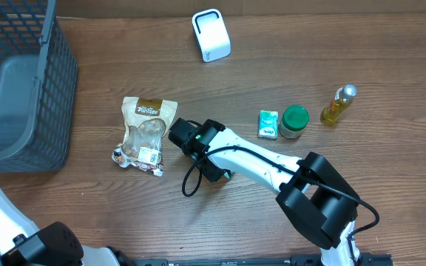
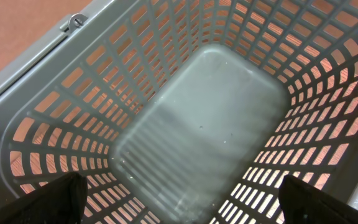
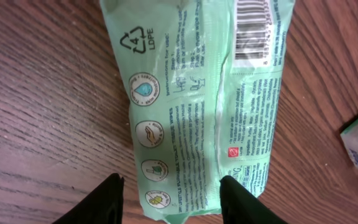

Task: Scan the item barcode

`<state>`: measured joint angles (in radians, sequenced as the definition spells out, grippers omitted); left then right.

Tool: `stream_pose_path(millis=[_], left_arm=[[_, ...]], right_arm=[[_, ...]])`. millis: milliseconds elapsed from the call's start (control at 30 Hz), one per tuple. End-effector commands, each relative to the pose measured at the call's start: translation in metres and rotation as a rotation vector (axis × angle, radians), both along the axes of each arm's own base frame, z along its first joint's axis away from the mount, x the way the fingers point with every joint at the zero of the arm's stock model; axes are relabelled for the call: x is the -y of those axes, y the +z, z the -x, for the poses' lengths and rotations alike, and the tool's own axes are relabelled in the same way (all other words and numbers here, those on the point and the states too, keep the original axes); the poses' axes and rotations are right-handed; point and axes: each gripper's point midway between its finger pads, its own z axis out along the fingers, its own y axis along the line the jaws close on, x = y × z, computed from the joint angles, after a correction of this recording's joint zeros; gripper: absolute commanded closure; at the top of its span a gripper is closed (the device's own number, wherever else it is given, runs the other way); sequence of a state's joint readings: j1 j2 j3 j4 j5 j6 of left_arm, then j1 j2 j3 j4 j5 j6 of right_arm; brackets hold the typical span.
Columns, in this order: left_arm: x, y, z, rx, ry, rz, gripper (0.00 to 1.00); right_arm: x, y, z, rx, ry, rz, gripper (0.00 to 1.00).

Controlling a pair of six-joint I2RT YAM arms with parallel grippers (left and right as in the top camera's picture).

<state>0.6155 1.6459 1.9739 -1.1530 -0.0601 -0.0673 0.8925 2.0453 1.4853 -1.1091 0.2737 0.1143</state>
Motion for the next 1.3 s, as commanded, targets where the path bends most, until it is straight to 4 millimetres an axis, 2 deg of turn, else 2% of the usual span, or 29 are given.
stream_pose_path(millis=[0,133,267,467,600,700,933,1100,1267], left_arm=[[0.0,0.005,-0.002,0.005,-0.019,-0.014,0.0],[0.0,0.005,-0.002,0.004,-0.019,-0.014,0.01],[0.0,0.005,-0.002,0.004,-0.019,-0.014,0.01],[0.0,0.005,-0.002,0.005,-0.019,-0.014,0.0],[0.0,0.005,-0.002,0.005,-0.019,-0.014,0.0],[0.0,0.005,-0.002,0.004,-0.019,-0.014,0.0],[0.0,0.005,-0.002,0.005,-0.019,-0.014,0.0],[0.0,0.005,-0.002,0.005,-0.019,-0.014,0.0],[0.0,0.005,-0.002,0.004,-0.018,-0.014,0.0]], right_arm=[[-0.005,0.015,-0.007,0.042,-0.051,-0.06,0.54],[0.001,0.031,-0.021,0.067,-0.131,-0.13,0.52],[0.006,0.04,-0.023,-0.028,-0.22,-0.249,0.51],[0.034,0.039,-0.034,-0.151,-0.539,-0.358,0.5],[0.036,0.037,-0.033,-0.257,-0.686,-0.453,0.59],[0.037,0.03,-0.028,-0.311,-0.776,-0.483,0.61],[0.046,0.007,-0.006,-0.348,-1.018,-0.413,0.59],[0.045,-0.014,-0.004,-0.328,-1.127,-0.431,0.57],[0.042,-0.033,-0.01,-0.294,-1.137,-0.495,0.57]])
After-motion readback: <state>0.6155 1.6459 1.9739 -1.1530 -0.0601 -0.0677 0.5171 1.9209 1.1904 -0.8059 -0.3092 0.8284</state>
